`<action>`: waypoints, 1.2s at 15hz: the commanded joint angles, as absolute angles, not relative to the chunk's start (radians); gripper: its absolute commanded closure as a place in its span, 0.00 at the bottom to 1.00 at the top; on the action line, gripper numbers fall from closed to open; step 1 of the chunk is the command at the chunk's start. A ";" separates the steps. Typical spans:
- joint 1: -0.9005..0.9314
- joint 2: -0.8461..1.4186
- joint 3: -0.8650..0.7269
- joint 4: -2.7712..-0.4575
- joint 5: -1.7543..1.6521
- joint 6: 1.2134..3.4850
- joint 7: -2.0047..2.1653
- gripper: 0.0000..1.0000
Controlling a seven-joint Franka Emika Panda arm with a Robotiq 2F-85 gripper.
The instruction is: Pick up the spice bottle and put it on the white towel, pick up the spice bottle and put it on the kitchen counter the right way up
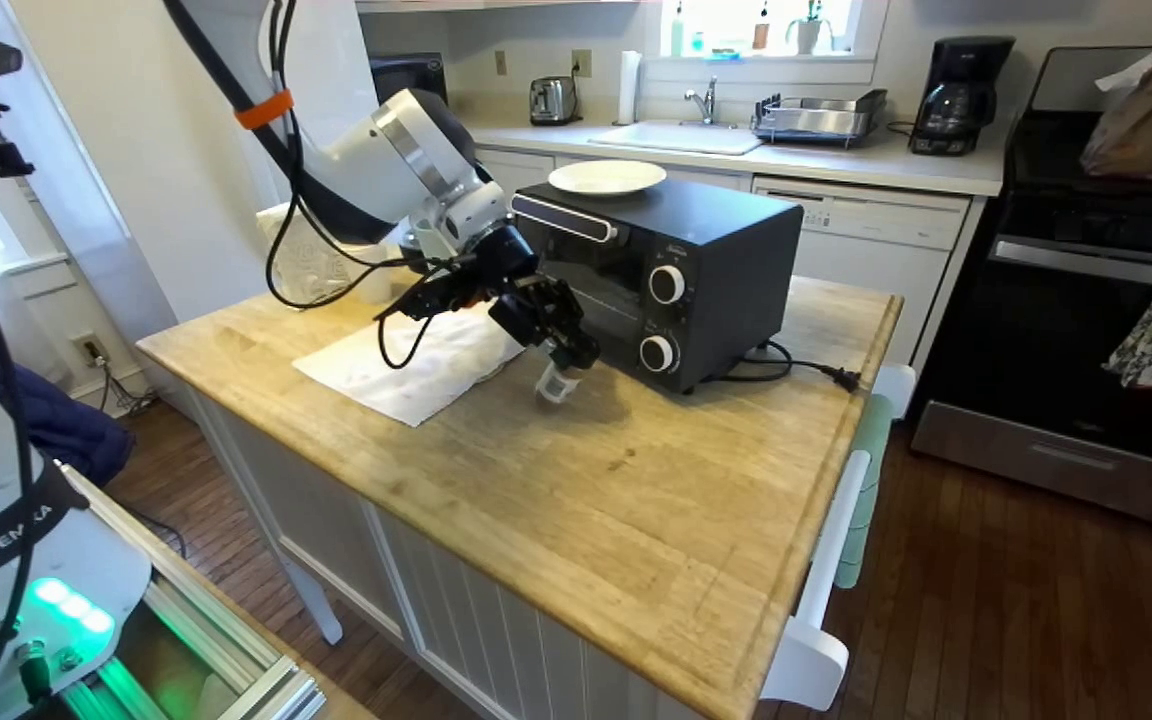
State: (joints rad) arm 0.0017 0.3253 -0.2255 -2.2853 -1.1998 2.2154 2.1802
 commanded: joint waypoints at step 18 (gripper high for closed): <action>-0.051 0.455 -0.157 -2.200 -1.424 2.006 2.353 0.73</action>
State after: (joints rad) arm -0.0243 0.4311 -0.1852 -2.2236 -1.3828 2.0460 2.3296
